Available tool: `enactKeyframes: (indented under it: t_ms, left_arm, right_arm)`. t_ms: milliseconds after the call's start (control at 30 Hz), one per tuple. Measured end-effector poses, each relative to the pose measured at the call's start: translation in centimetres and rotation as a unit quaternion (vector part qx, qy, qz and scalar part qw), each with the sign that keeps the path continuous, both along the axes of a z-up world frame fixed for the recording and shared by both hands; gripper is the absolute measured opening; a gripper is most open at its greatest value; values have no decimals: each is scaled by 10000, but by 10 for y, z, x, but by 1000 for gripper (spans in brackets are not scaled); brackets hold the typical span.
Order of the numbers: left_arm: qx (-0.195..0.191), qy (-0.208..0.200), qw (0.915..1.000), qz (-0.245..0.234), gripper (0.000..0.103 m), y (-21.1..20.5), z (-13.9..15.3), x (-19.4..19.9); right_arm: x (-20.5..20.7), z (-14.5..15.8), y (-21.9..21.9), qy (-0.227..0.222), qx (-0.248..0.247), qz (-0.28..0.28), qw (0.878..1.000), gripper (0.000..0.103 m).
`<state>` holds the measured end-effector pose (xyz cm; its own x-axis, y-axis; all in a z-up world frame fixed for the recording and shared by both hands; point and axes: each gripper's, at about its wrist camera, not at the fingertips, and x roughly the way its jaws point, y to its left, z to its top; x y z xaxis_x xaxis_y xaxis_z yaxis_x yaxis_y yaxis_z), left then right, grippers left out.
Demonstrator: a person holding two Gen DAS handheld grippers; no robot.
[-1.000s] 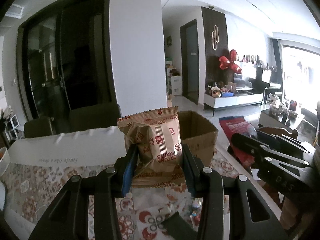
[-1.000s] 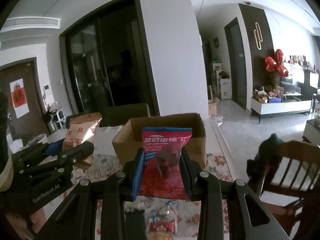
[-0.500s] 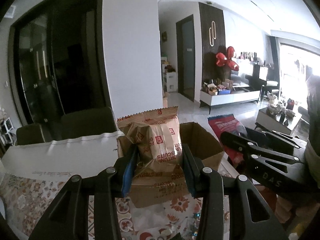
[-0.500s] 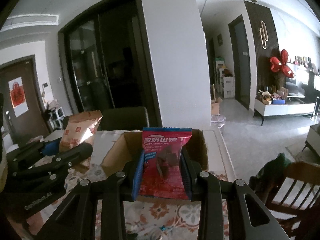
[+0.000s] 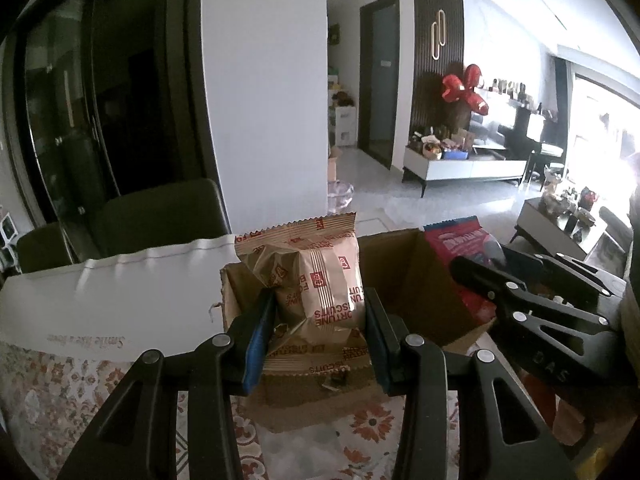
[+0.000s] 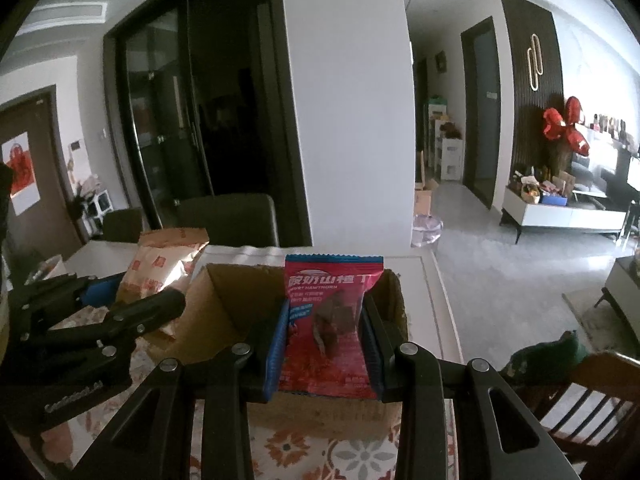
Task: Organize snacks
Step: 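Open both tools to release the snacks into the box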
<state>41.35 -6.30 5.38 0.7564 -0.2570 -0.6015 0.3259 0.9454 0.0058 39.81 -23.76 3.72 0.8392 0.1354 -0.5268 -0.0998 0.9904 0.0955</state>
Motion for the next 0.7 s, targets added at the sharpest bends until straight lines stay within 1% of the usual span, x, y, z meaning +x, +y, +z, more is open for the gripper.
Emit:
enactKeyframes:
  t_ms: [167, 233, 300, 333, 400, 467, 567, 700]
  left_arm:
    - [93, 113, 9999, 21, 44, -5, -10, 11]
    - [158, 130, 9998, 56, 47, -9, -14, 10]
    - [196, 122, 9997, 113, 59, -8, -15, 11]
    - [213, 125, 9996, 147, 62, -8, -15, 12]
    - [234, 109, 9995, 177, 65, -9, -15, 10]
    - [266, 92, 9993, 231, 68, -8, -14, 7]
    - [271, 35, 9993, 255, 70, -3, -12, 0]
    - [263, -116, 9992, 271, 74, 3, -6, -20]
  right_arm:
    - [10, -10, -1, 157, 22, -39, 9999, 35]
    - [13, -13, -3, 215, 35, -69, 9997, 35]
    - [14, -15, -3, 261, 40, -84, 9996, 37]
    - [15, -16, -4, 283, 28, -105, 9995, 47]
    - [15, -15, -5, 238, 6, -175, 9996, 61]
    - [10, -15, -4, 185, -92, -191, 9996, 61]
    - [4, -13, -2, 143, -156, -207, 9996, 61]
    - [-8, -8, 1, 89, -135, -201, 9997, 61]
